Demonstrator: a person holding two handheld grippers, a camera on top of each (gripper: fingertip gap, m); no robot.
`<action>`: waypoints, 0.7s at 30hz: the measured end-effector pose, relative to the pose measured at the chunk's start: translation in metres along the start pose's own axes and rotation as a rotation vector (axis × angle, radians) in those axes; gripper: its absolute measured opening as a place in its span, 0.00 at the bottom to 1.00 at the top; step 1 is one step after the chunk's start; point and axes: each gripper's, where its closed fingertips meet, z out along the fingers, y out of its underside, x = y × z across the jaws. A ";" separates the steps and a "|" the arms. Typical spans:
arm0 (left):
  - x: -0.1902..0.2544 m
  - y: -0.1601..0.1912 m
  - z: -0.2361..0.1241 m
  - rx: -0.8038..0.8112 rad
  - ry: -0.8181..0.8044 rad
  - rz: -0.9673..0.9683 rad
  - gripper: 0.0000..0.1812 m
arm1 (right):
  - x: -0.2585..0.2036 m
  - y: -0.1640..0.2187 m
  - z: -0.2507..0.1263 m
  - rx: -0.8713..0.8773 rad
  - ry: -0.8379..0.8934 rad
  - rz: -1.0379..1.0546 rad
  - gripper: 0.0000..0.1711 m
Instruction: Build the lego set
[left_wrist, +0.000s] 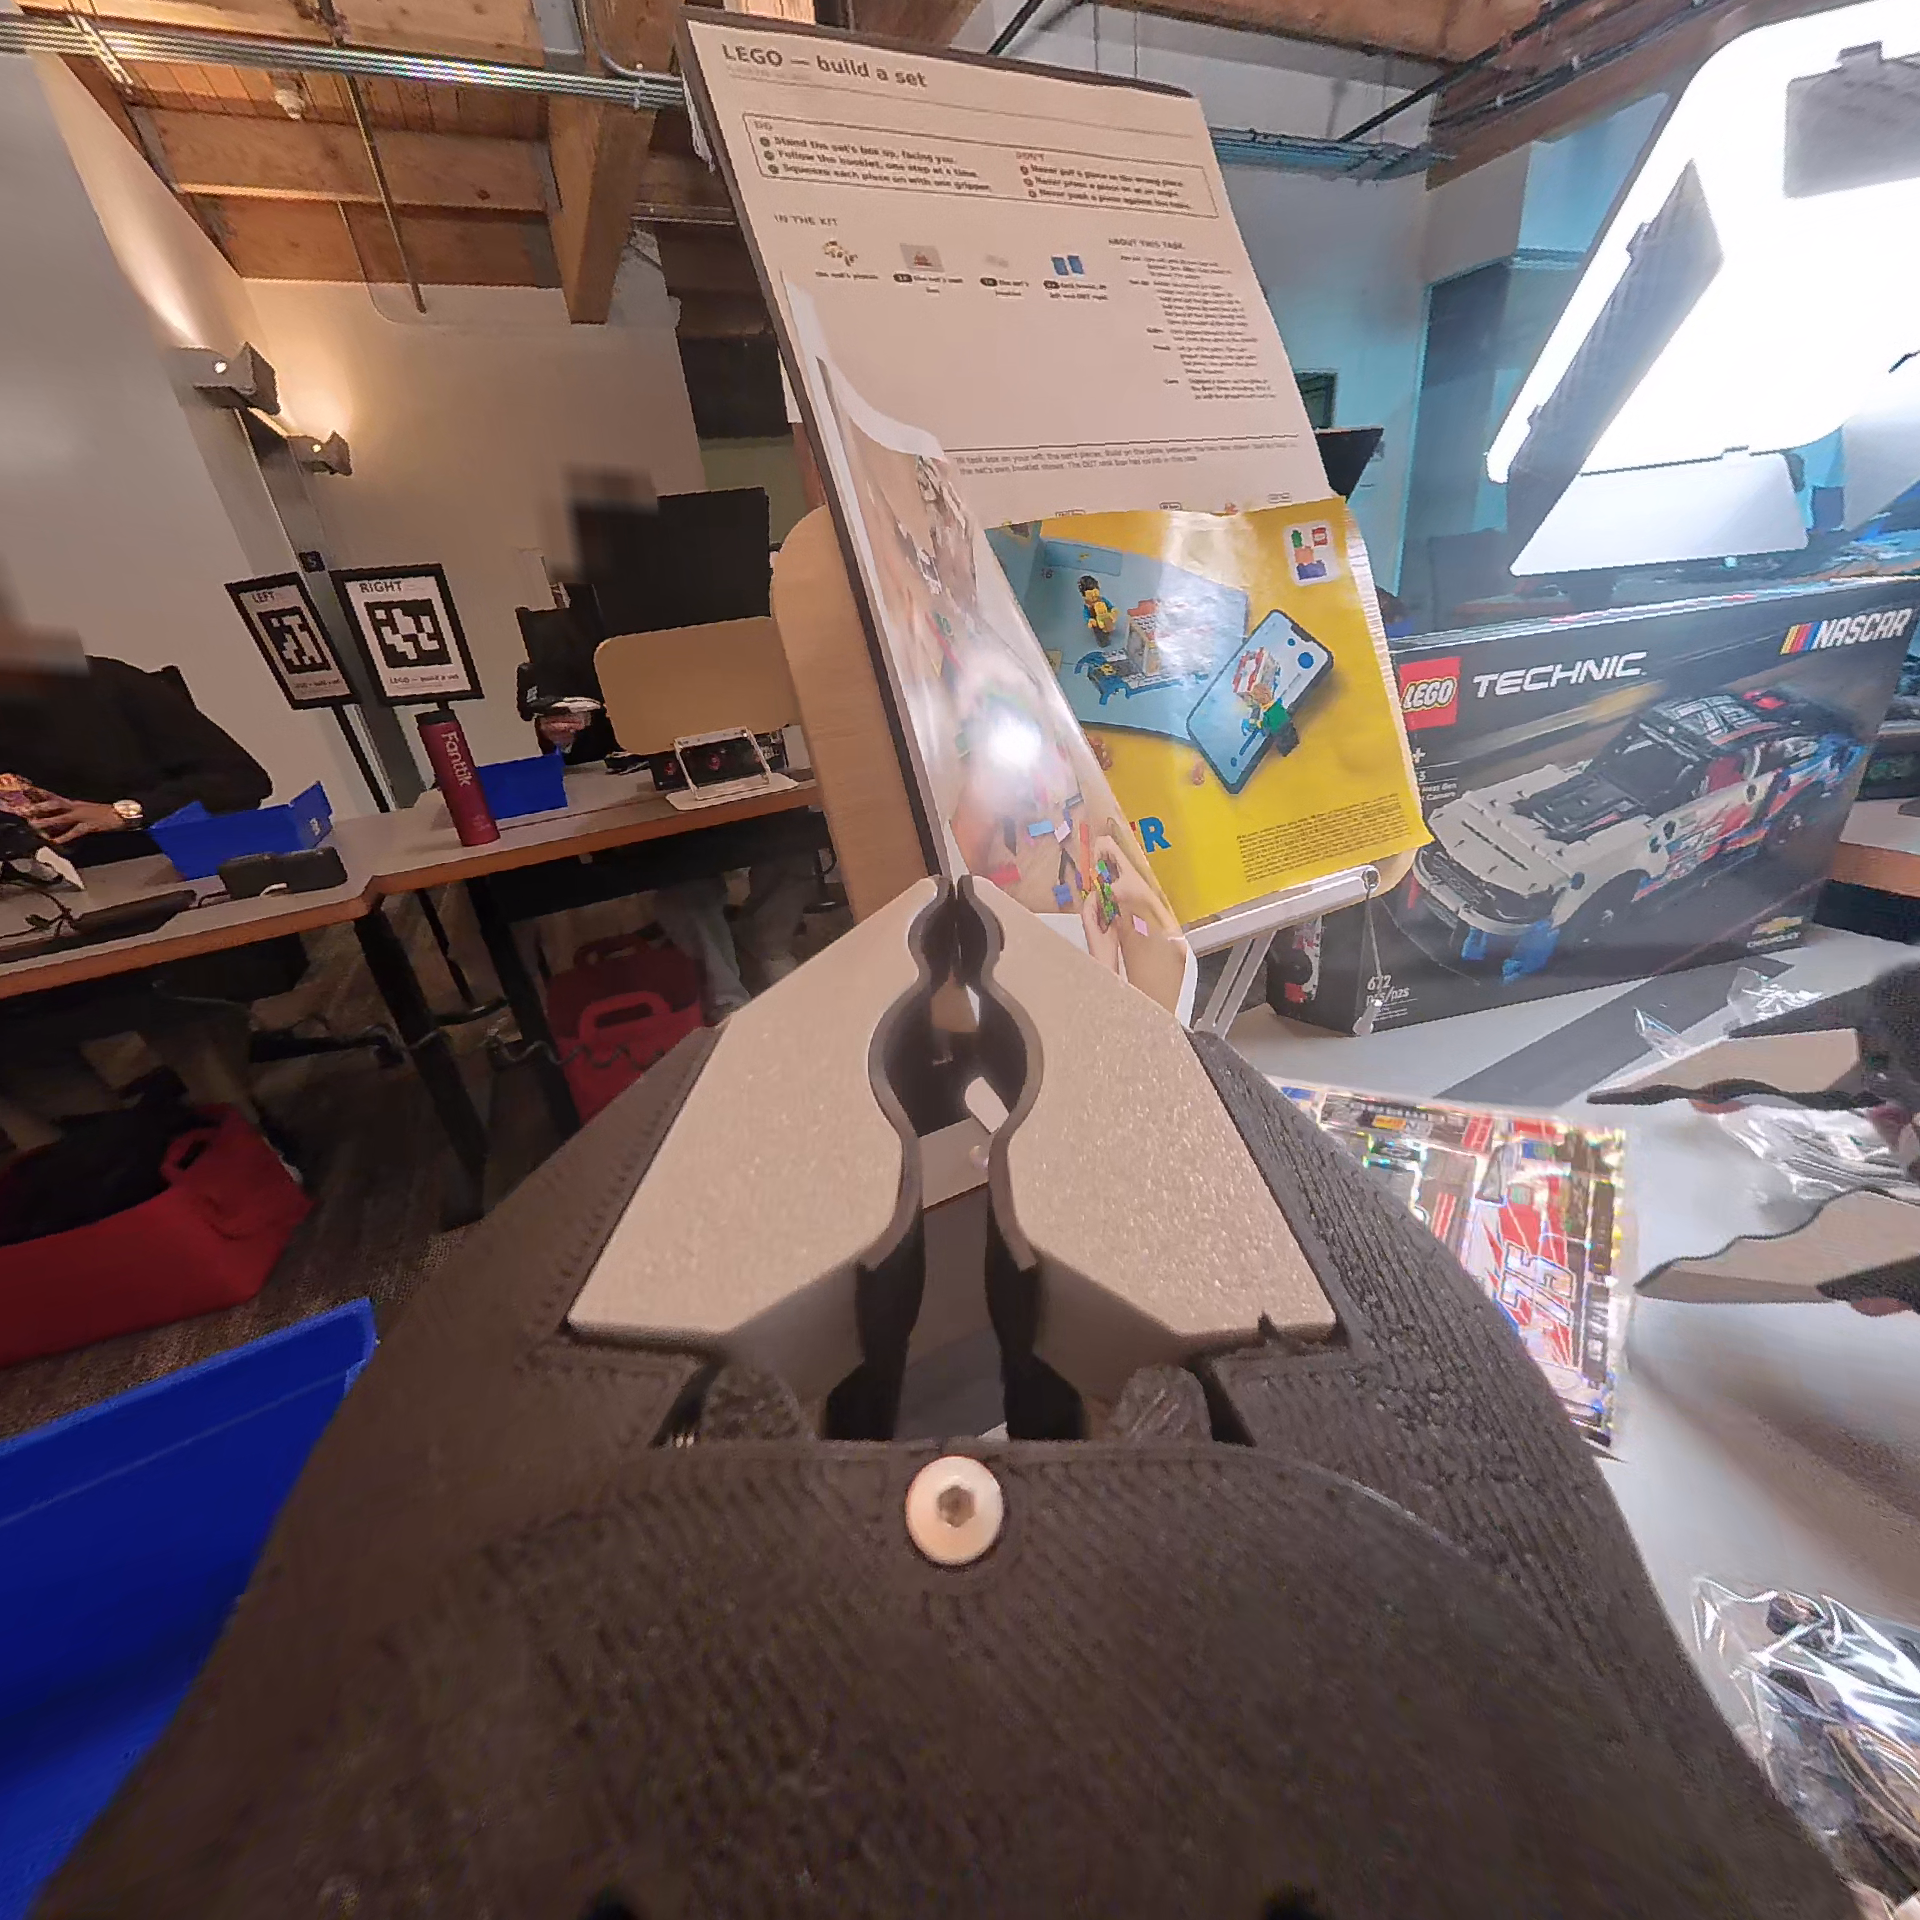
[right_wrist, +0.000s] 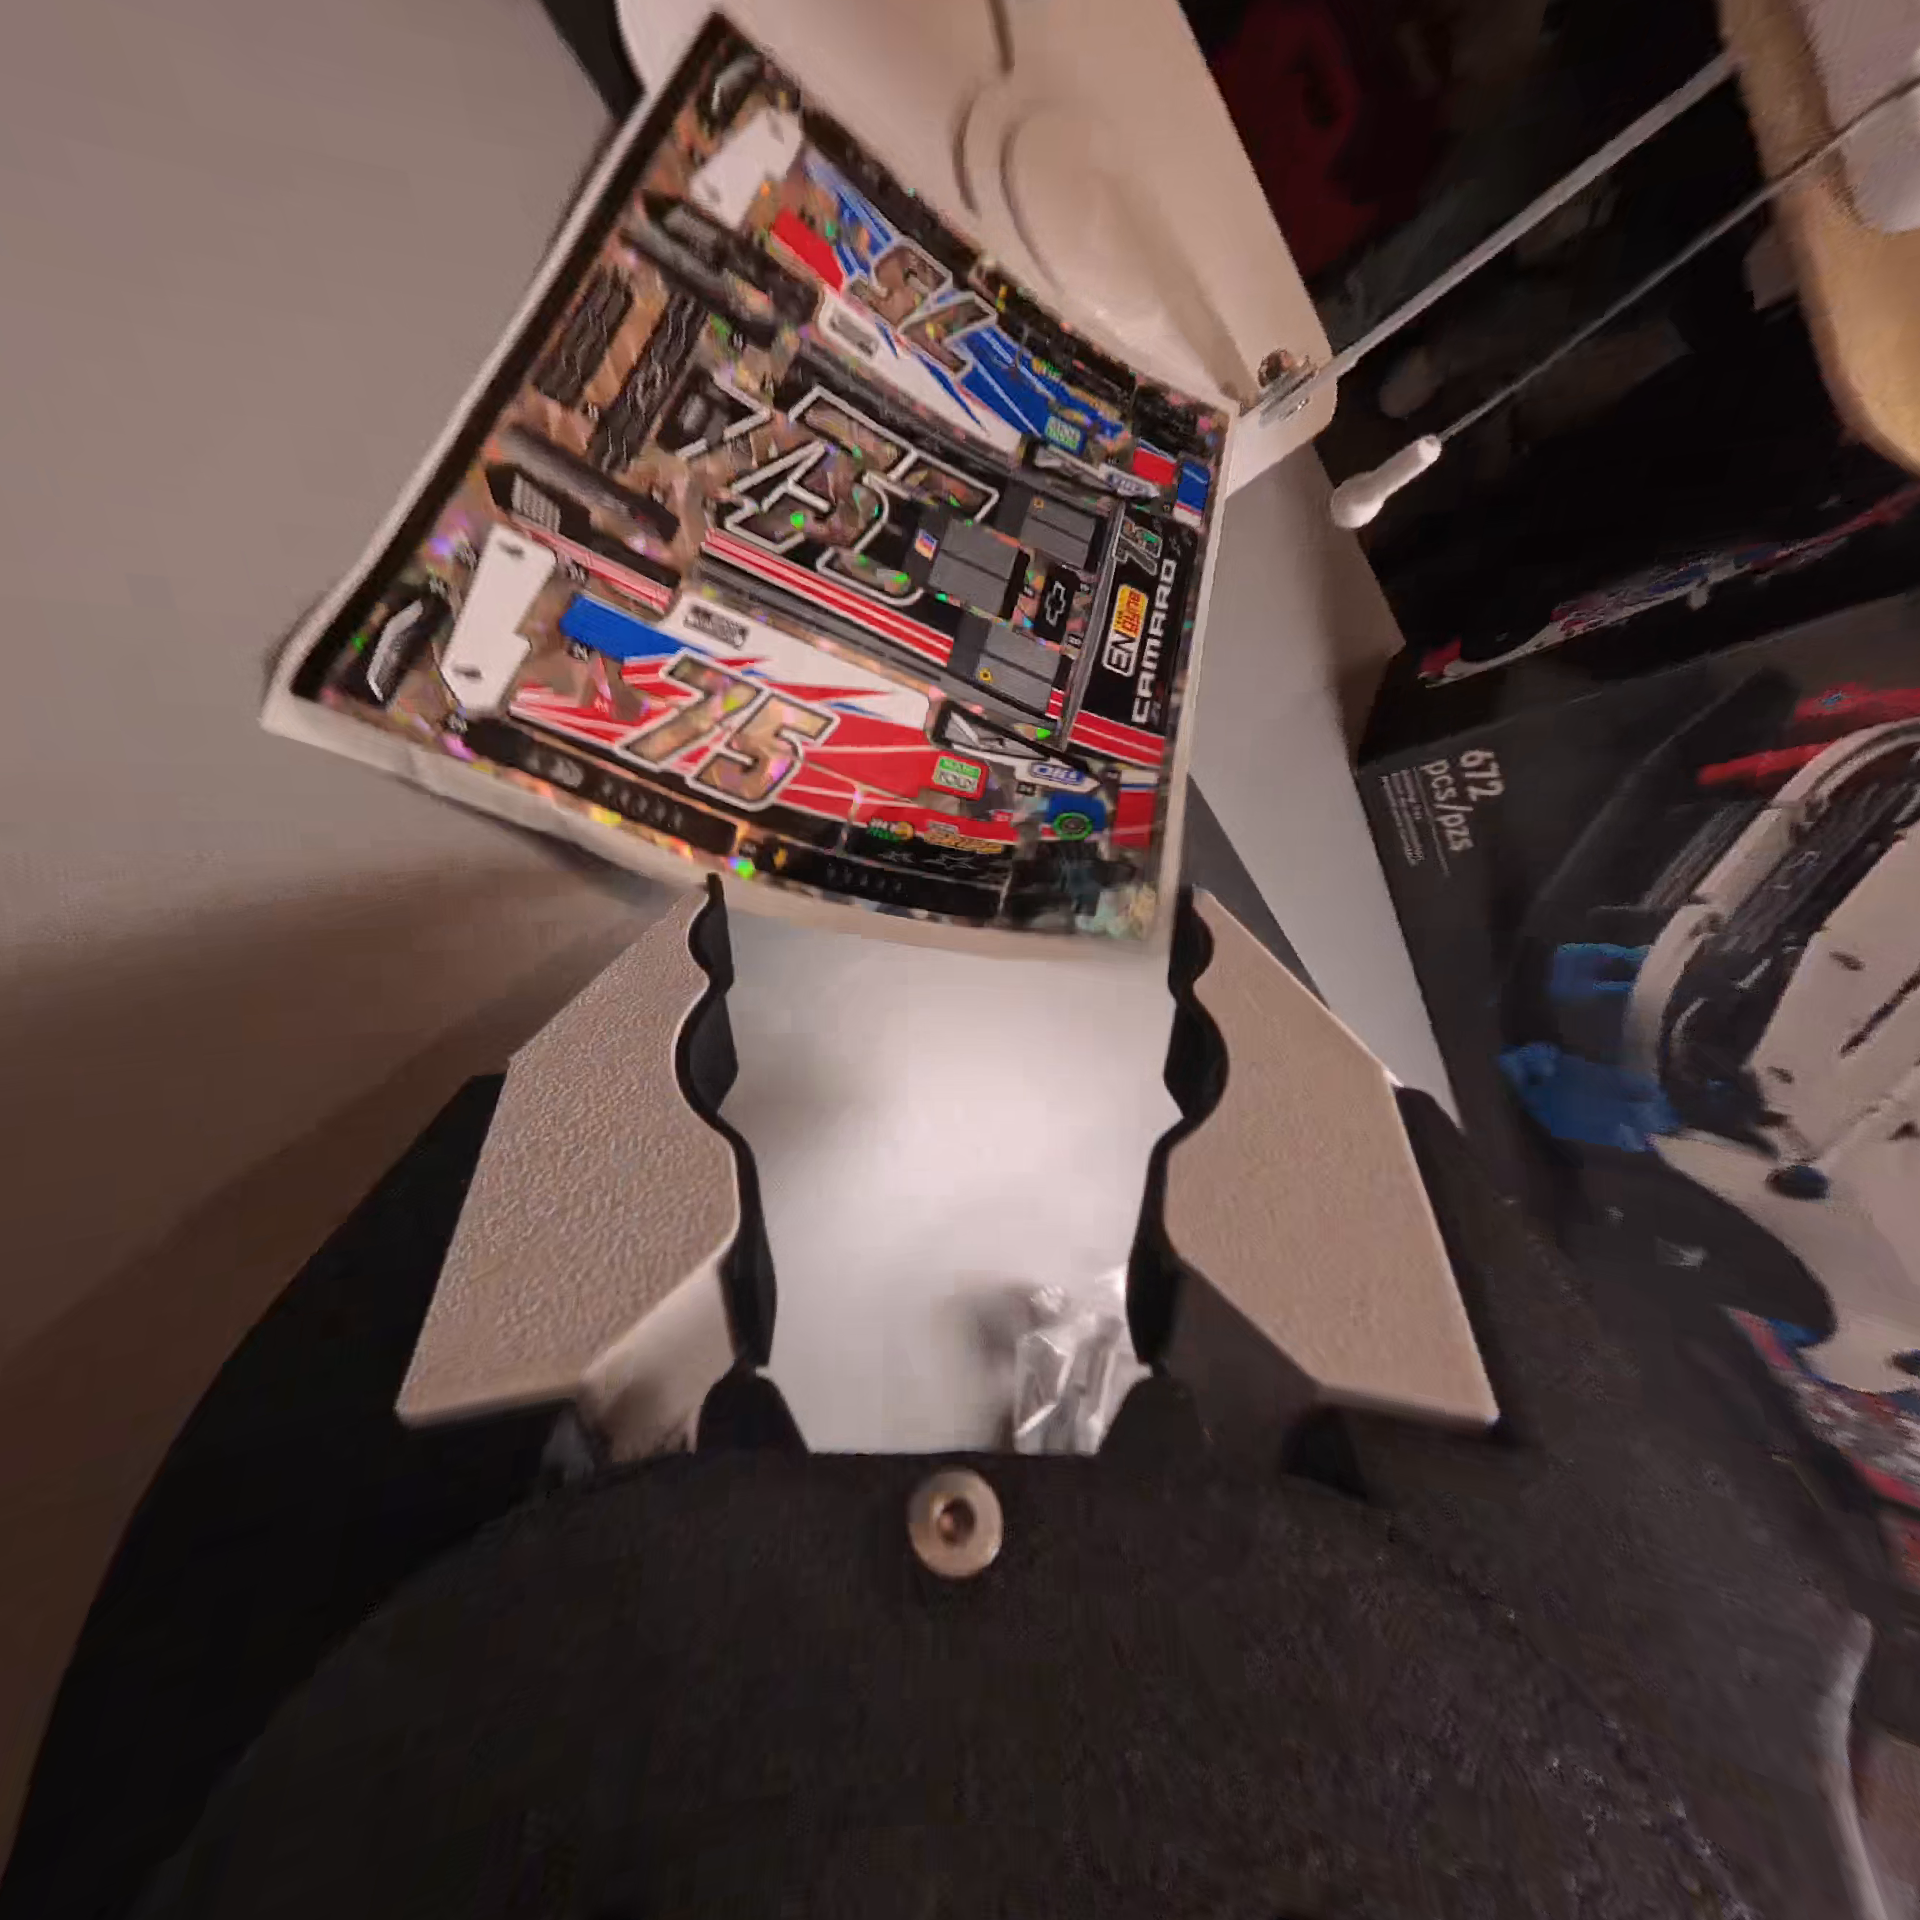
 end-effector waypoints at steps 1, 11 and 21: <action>0.000 0.000 0.000 0.000 -0.001 0.001 0.00 | 0.000 0.004 -0.001 -0.010 0.000 -0.069 0.48; 0.006 0.012 0.007 -0.031 0.012 0.007 0.00 | -0.005 0.016 0.006 -0.007 -0.106 -0.654 0.38; 0.004 0.016 0.007 -0.039 0.012 0.023 0.00 | -0.060 -0.024 0.024 0.048 -0.569 -0.429 0.27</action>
